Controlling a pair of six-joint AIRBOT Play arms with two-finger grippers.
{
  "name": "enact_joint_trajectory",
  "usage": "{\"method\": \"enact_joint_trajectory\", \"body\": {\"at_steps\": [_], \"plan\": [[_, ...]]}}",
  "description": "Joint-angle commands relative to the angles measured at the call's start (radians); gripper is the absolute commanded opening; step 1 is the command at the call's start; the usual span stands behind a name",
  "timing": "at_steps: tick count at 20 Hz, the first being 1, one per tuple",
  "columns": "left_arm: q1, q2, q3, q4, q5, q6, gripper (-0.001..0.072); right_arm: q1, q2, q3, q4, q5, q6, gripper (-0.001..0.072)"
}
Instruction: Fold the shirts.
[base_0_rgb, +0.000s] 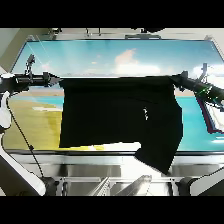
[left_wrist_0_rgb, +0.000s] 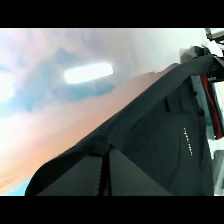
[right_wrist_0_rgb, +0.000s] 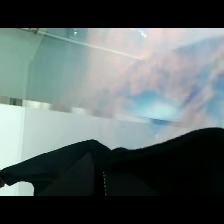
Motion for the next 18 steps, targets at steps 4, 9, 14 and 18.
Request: {"method": "enact_joint_trajectory", "body": {"at_steps": [4, 9, 14, 18], "plan": [[-0.024, -0.022, 0.047, 0.192, -0.055, -0.128, 0.0003, -0.042, -0.011, 0.013, -0.193, 0.136, -0.004, 0.0015], [-0.076, -0.022, 0.047, 0.357, -0.023, -0.179, 0.0003, -0.042, -0.011, 0.013, -0.271, 0.121, 0.022, 0.0015], [-0.100, -0.022, 0.047, 0.415, 0.011, -0.233, 0.0003, -0.037, -0.011, 0.013, -0.272, 0.063, 0.022, 0.0016], [-0.112, -0.022, 0.047, 0.415, 0.027, -0.233, 0.0003, -0.021, -0.011, 0.013, -0.347, -0.018, 0.026, 0.0015]]}}
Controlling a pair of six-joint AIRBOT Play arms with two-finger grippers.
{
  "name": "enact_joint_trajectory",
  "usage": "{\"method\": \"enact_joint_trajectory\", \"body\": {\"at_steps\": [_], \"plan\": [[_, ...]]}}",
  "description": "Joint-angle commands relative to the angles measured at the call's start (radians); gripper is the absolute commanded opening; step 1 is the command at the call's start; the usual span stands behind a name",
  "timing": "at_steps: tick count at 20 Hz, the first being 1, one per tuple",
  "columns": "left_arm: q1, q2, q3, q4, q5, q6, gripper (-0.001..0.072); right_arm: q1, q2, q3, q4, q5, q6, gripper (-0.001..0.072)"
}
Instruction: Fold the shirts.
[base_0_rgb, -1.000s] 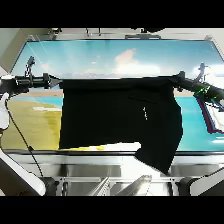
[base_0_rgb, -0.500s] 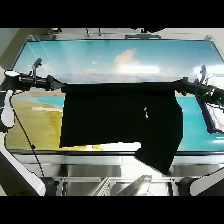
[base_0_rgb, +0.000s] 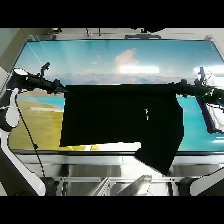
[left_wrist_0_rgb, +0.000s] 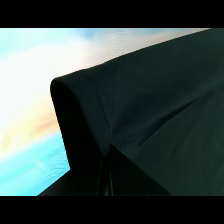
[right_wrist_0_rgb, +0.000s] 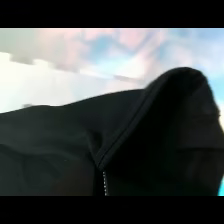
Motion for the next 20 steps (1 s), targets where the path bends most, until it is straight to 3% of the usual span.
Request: {"method": "enact_joint_trajectory", "body": {"at_steps": [1, 8, 10, 11, 12, 13, 14, 17, 19, 20], "plan": [[-0.011, 0.000, 0.001, 0.017, 0.013, -0.010, 0.0003, 0.014, -0.001, 0.001, -0.073, -0.062, 0.019, 0.0016], [-0.017, 0.000, 0.001, 0.067, -0.006, -0.054, 0.0007, 0.011, 0.000, 0.001, -0.130, -0.046, 0.095, 0.0020], [-0.017, 0.000, 0.007, 0.066, -0.016, -0.056, 0.0053, 0.012, 0.000, 0.001, -0.130, -0.037, 0.096, 0.0168], [-0.017, 0.000, 0.023, 0.067, -0.023, -0.077, 0.0228, 0.010, 0.002, 0.001, -0.130, -0.024, 0.099, 0.0168], [-0.017, 0.000, 0.050, 0.067, -0.040, -0.104, 0.0251, 0.005, 0.008, 0.001, -0.135, -0.009, 0.117, 0.0190], [-0.012, 0.000, 0.088, 0.069, -0.075, -0.119, 0.0251, -0.003, 0.020, 0.002, -0.144, 0.007, 0.135, 0.0298], [-0.002, 0.000, 0.132, 0.069, -0.120, -0.132, 0.0252, -0.016, 0.039, 0.008, -0.169, 0.039, 0.163, 0.0330], [0.045, 0.052, 0.189, 0.071, -0.186, -0.259, 0.0251, -0.090, 0.137, 0.019, -0.301, 0.129, 0.283, 0.0322], [0.084, 0.148, 0.089, 0.076, -0.174, -0.298, 0.0250, -0.138, 0.221, 0.018, -0.357, 0.231, 0.290, 0.0236], [0.097, 0.206, 0.007, 0.101, -0.172, -0.311, 0.0249, -0.151, 0.264, 0.017, -0.375, 0.274, 0.285, 0.0239]]}}
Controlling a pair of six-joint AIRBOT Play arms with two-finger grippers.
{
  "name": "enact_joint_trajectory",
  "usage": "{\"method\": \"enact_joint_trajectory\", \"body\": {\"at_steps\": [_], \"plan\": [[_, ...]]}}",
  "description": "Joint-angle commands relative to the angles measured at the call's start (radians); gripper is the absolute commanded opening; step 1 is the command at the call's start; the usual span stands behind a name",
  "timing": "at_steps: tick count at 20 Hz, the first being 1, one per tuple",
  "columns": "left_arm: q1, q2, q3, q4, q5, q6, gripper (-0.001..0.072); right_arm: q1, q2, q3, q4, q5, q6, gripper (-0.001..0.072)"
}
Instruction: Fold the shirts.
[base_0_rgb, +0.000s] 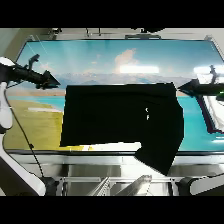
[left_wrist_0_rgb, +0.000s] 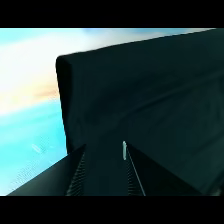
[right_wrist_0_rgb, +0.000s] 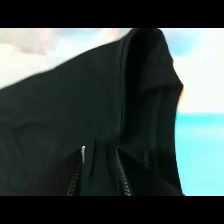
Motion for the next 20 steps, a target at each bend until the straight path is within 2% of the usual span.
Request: {"method": "enact_joint_trajectory", "body": {"at_steps": [1, 3, 6, 10, 11, 14, 20], "plan": [[0.045, 0.166, -0.187, 0.069, -0.036, -0.085, 0.0249, -0.055, 0.146, -0.008, -0.102, 0.159, 0.037, 0.0244], [0.035, 0.311, -0.418, 0.176, -0.036, -0.080, 0.0248, -0.056, 0.241, -0.052, -0.103, 0.218, 0.034, 0.0245], [0.019, 0.595, -0.874, 0.312, 0.111, -0.058, 0.0250, -0.055, 0.420, -0.248, -0.102, 0.220, 0.033, 0.0246], [0.052, 0.835, -1.306, 0.290, 0.297, -0.002, 0.0252, -0.056, 0.648, -0.524, -0.102, 0.118, 0.011, 0.0346], [0.063, 0.859, -1.366, 0.264, 0.341, 0.035, 0.0253, -0.057, 0.682, -0.567, -0.102, 0.102, 0.014, 0.0418], [0.082, 0.861, -1.432, 0.113, 0.430, 0.154, 0.0281, -0.059, 0.719, -0.623, -0.102, 0.121, 0.050, 0.0416], [0.080, 0.696, -1.434, 0.124, 0.442, 0.196, 0.0281, -0.085, 0.721, -0.627, -0.102, 0.236, 0.085, 0.0413]]}}
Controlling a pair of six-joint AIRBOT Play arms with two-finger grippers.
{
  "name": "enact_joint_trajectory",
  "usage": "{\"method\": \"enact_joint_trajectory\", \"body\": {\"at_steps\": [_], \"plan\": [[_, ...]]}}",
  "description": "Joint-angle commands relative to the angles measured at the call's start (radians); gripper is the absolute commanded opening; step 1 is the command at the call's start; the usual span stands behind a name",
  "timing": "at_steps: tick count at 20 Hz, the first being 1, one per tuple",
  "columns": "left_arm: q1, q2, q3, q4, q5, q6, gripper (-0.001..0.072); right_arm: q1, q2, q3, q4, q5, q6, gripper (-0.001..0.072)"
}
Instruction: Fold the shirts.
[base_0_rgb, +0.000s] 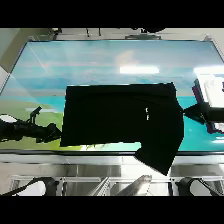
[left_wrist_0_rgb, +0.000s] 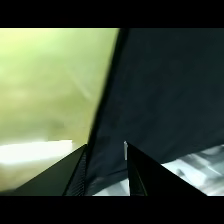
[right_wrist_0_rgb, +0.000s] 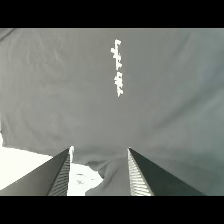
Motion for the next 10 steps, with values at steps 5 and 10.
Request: {"method": "enact_joint_trajectory", "body": {"at_steps": [5, 10], "plan": [[0.001, -0.083, 0.018, 0.000, 0.008, 0.043, 0.0281, -0.071, 0.020, -0.012, -0.016, 0.070, 0.037, 0.0413], [0.001, -0.083, 0.037, -0.102, -0.048, 0.098, 0.0046, -0.089, 0.016, -0.052, -0.407, 0.040, 0.272, 0.0414]]}}
